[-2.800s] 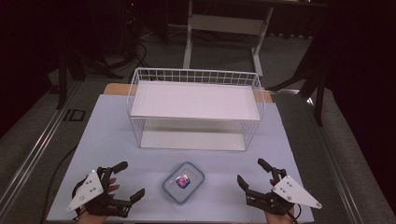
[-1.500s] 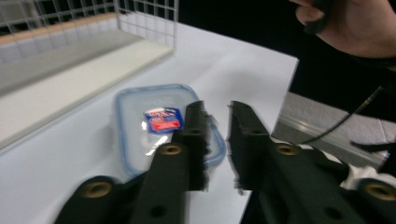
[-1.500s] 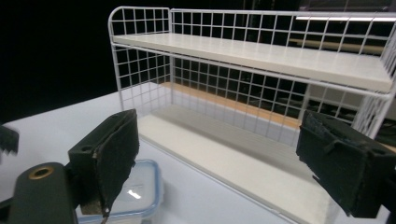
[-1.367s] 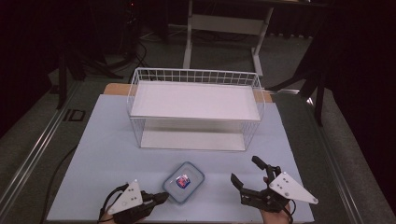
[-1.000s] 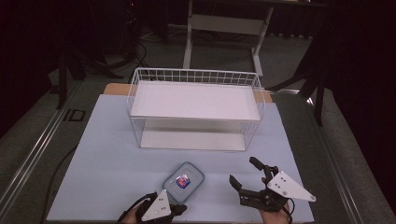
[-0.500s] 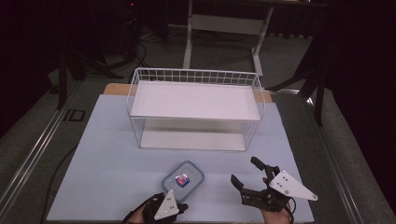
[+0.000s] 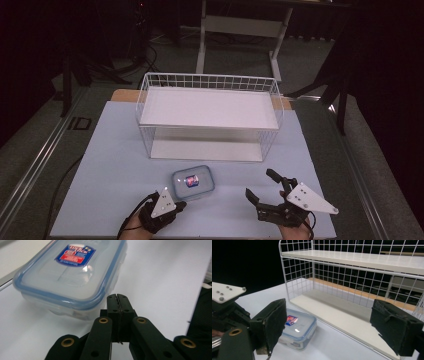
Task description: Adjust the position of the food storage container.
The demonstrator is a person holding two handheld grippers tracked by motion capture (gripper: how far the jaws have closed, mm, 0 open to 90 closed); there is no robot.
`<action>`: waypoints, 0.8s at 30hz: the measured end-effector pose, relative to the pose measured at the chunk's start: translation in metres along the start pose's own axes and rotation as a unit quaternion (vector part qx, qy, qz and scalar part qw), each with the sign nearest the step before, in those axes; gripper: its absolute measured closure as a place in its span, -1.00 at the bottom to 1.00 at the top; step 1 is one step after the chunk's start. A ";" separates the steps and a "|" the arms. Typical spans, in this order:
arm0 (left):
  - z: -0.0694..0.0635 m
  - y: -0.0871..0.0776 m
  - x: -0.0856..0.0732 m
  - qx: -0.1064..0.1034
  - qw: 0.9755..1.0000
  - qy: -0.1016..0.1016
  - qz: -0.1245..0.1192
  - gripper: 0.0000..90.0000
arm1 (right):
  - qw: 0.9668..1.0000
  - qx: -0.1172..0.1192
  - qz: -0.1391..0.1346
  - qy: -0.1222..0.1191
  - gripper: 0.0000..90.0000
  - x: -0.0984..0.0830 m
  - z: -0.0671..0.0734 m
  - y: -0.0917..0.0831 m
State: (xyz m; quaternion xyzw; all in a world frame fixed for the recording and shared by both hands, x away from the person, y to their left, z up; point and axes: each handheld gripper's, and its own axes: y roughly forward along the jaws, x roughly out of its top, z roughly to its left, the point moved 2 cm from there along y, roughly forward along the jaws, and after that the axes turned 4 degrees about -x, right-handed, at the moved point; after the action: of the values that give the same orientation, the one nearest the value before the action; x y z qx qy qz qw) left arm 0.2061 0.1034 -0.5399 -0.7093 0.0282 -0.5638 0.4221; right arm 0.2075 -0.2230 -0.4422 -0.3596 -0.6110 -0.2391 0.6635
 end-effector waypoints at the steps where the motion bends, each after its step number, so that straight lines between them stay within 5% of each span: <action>1: 0.002 0.000 0.000 0.005 1.000 -0.003 0.001 1.00 | 1.000 0.000 0.000 -0.001 -0.69 0.000 0.000 0.000; 7: 0.013 -0.005 -0.002 0.006 0.999 -0.037 -0.012 1.00 | 1.000 0.007 0.000 0.001 -0.69 0.000 0.001 0.000; 13: 0.020 -0.023 -0.005 0.024 0.999 -0.029 -0.005 1.00 | 1.000 0.018 -0.003 -0.007 -0.69 0.001 0.003 -0.001; 20: 0.068 -0.033 -0.009 0.085 0.992 -0.089 -0.007 1.00 | 1.000 0.022 0.001 -0.020 -0.69 0.001 0.005 0.002; 24: 0.077 -0.023 -0.010 0.073 0.992 -0.102 0.003 1.00 | 0.999 0.023 0.006 -0.022 -0.69 -0.001 0.004 0.003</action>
State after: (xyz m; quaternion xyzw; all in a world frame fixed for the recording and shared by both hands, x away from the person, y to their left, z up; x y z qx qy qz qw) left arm 0.2563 0.1671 -0.5342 -0.7303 -0.0540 -0.4874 0.4755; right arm 0.2069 -0.2178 -0.4437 -0.3529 -0.6288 -0.2133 0.6593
